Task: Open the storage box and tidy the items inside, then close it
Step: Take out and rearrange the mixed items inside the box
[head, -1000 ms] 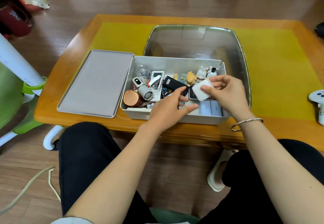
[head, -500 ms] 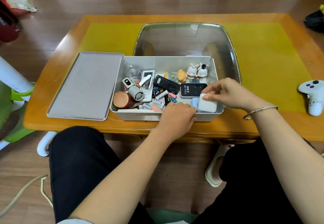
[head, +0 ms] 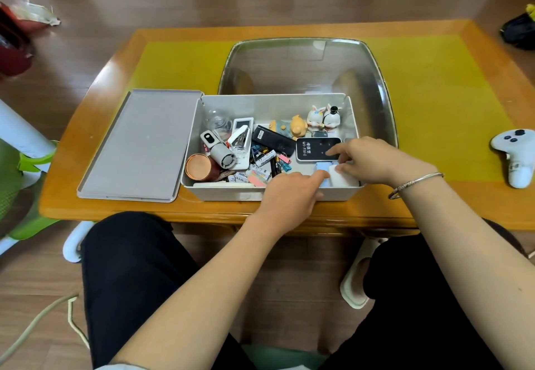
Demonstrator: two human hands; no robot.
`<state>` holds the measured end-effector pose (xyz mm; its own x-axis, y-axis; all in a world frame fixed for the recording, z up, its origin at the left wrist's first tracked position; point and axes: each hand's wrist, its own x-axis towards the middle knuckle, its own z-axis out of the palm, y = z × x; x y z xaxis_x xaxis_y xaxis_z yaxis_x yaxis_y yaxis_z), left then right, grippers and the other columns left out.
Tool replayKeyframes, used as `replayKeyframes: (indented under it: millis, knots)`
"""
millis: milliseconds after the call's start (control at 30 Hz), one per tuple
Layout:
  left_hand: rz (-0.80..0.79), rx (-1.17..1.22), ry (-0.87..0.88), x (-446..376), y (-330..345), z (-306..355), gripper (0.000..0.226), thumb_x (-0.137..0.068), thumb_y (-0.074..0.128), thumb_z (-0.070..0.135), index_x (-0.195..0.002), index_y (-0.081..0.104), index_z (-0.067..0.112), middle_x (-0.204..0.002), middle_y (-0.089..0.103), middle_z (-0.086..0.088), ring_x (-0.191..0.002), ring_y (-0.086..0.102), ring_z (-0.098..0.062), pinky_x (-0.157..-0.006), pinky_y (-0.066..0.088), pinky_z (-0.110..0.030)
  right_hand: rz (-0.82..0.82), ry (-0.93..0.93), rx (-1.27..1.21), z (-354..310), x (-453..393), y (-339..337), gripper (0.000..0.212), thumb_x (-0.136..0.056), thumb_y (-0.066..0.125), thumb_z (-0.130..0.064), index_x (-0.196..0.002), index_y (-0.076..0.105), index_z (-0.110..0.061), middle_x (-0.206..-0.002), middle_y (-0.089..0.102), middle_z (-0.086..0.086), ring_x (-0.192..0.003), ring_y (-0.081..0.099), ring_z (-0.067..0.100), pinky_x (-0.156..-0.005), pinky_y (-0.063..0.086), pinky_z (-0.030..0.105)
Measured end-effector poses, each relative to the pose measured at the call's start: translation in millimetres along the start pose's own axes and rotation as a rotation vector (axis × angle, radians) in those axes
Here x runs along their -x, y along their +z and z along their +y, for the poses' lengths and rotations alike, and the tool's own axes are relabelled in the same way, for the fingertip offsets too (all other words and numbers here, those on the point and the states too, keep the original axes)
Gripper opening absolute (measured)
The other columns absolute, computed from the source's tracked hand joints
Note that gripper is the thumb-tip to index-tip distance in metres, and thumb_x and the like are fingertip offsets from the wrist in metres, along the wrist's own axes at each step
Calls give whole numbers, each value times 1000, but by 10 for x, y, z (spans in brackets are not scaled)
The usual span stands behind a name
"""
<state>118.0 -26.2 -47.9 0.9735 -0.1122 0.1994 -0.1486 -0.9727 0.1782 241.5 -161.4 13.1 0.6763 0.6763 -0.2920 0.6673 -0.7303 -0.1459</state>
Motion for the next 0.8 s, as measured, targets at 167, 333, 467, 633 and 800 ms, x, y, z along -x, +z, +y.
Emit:
replayKeyframes:
  millis: [167, 333, 467, 633, 800]
  knots:
    - [10, 3, 10, 10, 2, 1, 39, -97, 47, 35, -134, 47, 24, -93, 70, -2, -83, 63, -26, -60, 37, -33, 65, 8, 117, -52, 18, 62, 25, -95, 46, -37, -112, 63, -30, -113, 65, -2, -109, 56, 21, -91, 39, 39]
    - [10, 11, 18, 8, -13, -4, 38, -96, 49, 33, -134, 50, 24, -93, 70, -1, -84, 63, -25, -60, 32, -31, 89, 10, 142, -66, -4, 80, 29, -97, 41, -29, -116, 62, -25, -121, 63, 1, -112, 55, 24, -90, 43, 39]
    - [10, 11, 18, 13, -15, -4, 39, -97, 48, 33, -135, 50, 25, -92, 70, -1, -82, 63, -24, -58, 32, -30, 38, 21, 137, -100, -6, 119, 36, -98, 32, -22, -124, 57, -23, -126, 60, 4, -115, 53, 26, -91, 42, 39]
    - [-6, -7, 21, 9, -16, -5, 41, -98, 46, 34, -138, 47, 26, -91, 70, 0, -82, 63, -23, -56, 31, -28, 19, 68, 126, -135, -42, 105, 34, -96, 32, -21, -113, 62, -16, -116, 64, 9, -105, 56, 28, -84, 44, 37]
    - [-38, -20, 10, 3, -27, 0, 42, -99, 44, 31, -140, 44, 24, -98, 69, -2, -91, 62, -26, -70, 41, -34, 18, 86, 159, -169, -79, 127, 35, -98, 31, -28, -106, 63, -15, -111, 64, 8, -103, 56, 26, -84, 37, 39]
